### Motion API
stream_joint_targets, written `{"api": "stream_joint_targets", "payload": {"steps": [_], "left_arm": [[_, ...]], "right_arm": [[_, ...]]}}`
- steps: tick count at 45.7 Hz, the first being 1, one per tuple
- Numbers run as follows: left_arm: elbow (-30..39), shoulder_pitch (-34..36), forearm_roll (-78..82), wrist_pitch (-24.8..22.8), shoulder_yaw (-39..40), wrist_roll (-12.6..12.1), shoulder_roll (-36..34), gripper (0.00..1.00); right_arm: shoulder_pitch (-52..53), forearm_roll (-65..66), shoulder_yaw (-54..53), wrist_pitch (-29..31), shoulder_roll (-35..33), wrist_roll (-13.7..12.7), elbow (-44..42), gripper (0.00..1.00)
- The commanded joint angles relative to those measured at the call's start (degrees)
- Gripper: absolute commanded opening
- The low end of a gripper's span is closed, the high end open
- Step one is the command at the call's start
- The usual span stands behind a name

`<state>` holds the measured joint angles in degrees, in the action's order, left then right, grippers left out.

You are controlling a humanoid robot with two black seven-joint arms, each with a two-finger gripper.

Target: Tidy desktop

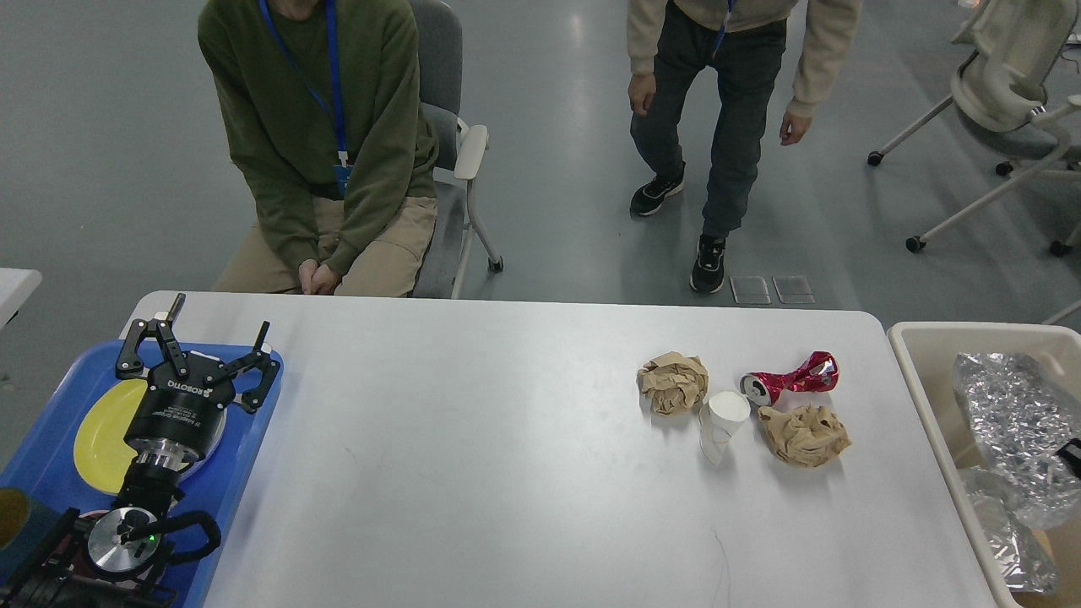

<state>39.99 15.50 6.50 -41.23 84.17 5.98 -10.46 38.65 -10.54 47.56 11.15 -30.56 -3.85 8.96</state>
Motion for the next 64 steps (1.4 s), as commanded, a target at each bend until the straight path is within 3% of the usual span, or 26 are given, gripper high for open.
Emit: {"api": "stream_joint_targets", "payload": {"steps": [1,8,33,37,39,64], "left_arm": [[0.00,-0.03,0.00,0.01,-0.06,0.00,0.00,0.96],[0.00,-0.03,0.00,0.01,0.02,0.00,0.00,0.96],[0.00,0.06,0.00,0.01,-0.06,0.00,0.00,0.96],[0.00,0.06,0.00,0.10,0.02,0.00,0.00,0.96],[0.00,0.06,0.00,0.01,0.02,0.00,0.00,0.96],[0.00,0.06,0.00,0.01,0.03,0.00,-0.09,0.96]], "right_arm": [[-5.16,-0.01,-2.21,-5.69,3.75,-2.04,-4.04,0.00],[-7.62,-0.01,-2.47,-8.24,5.07,-2.92,-4.04,0.00],[-8.77,-0.01,-2.47,-8.42,8.24,-3.01,-3.69,0.00],[-8.77,-0.01,-2.38,-9.47,8.24,-2.66,-3.77,0.73],[-8.77,-0.01,-2.30,-10.96,8.24,-2.74,-3.60,1.00],[-7.28,0.96,-1.95,-10.80,7.01,-3.01,0.52,1.00]]}}
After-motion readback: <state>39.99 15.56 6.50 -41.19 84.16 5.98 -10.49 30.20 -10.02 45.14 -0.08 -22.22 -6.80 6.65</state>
